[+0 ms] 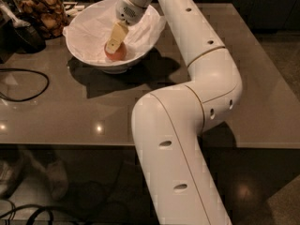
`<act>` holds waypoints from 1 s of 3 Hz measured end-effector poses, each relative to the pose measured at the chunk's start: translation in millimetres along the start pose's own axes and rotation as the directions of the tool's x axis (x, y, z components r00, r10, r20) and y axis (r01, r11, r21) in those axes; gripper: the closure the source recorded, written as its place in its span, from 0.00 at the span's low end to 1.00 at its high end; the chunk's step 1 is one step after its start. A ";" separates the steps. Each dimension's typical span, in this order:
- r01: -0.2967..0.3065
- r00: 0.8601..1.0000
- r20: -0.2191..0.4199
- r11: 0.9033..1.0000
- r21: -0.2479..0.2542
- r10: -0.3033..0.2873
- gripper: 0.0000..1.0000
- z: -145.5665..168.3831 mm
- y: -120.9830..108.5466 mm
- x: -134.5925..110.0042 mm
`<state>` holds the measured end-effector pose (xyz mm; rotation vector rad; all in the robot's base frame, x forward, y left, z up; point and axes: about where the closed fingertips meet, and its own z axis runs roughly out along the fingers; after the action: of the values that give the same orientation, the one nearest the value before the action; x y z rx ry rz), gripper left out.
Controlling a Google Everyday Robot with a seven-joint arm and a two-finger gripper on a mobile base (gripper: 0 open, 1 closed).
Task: Pick apple from white bowl
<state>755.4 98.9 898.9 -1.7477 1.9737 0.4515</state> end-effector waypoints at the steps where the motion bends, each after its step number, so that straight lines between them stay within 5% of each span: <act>1: -0.003 1.000 0.010 1.000 -0.001 0.003 0.28 4.3 -3.2 3.3; 3: -0.012 1.000 0.025 1.000 -0.011 0.012 0.29 11.9 -7.2 11.4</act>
Offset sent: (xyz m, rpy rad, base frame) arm 0.0042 -0.0184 -0.0071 -0.0023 0.0426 0.0172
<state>763.0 94.7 883.2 -1.7289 1.9685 0.4867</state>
